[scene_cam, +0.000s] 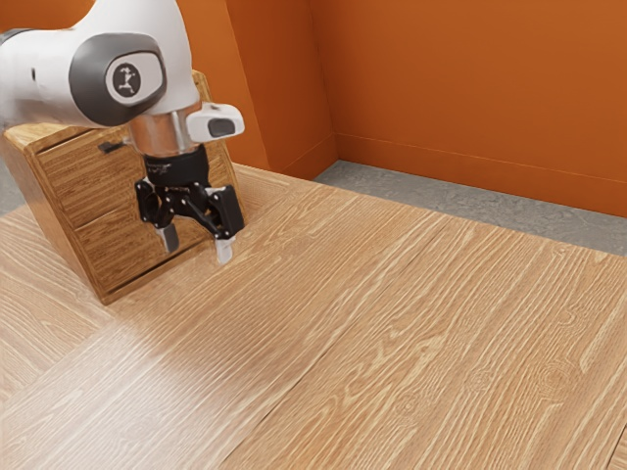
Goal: Pull the drawer handle with one arm to open the drawer
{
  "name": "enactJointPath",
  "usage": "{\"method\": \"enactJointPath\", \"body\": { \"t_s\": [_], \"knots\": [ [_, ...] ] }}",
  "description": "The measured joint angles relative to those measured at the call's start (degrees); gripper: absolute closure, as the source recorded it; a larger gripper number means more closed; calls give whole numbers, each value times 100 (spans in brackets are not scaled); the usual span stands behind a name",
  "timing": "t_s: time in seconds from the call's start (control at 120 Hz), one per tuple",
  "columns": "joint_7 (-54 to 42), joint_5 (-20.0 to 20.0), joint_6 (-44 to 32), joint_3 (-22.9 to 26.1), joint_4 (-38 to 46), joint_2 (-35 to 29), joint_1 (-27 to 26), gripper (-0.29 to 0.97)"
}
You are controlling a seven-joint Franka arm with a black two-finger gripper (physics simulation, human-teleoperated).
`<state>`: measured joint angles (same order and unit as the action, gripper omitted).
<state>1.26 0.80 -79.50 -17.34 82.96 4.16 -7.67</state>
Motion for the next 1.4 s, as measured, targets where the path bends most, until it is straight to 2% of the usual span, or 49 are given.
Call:
{"method": "enactJointPath", "body": {
  "t_s": [0.158, 0.217, 0.283, 0.342, 0.508, 0.625, 0.758, 0.942, 1.108, 1.4],
  "knots": [
    [-115, 58, -368, -37, -5, 3, -54, 0],
    [-152, 142, -434, -103, -43, -203, -29, 0],
    [-186, -87, -494, -81, -148, -864, -8, 0],
    [-198, -331, -585, -66, -175, -968, 87, 0],
    [-343, -1206, -1139, -108, -169, -428, 152, 0],
    [-542, -1561, -1652, -144, -139, -211, 125, 0],
    [-804, -1823, -2229, -147, -87, 70, 328, 0],
    [-1122, -2227, -2673, -120, -106, 169, 991, 0],
    [-1312, -2564, -2835, -132, -111, 221, 932, 0],
    [-1529, -2704, -2996, -127, -351, 621, 1052, 0]
  ]
}}
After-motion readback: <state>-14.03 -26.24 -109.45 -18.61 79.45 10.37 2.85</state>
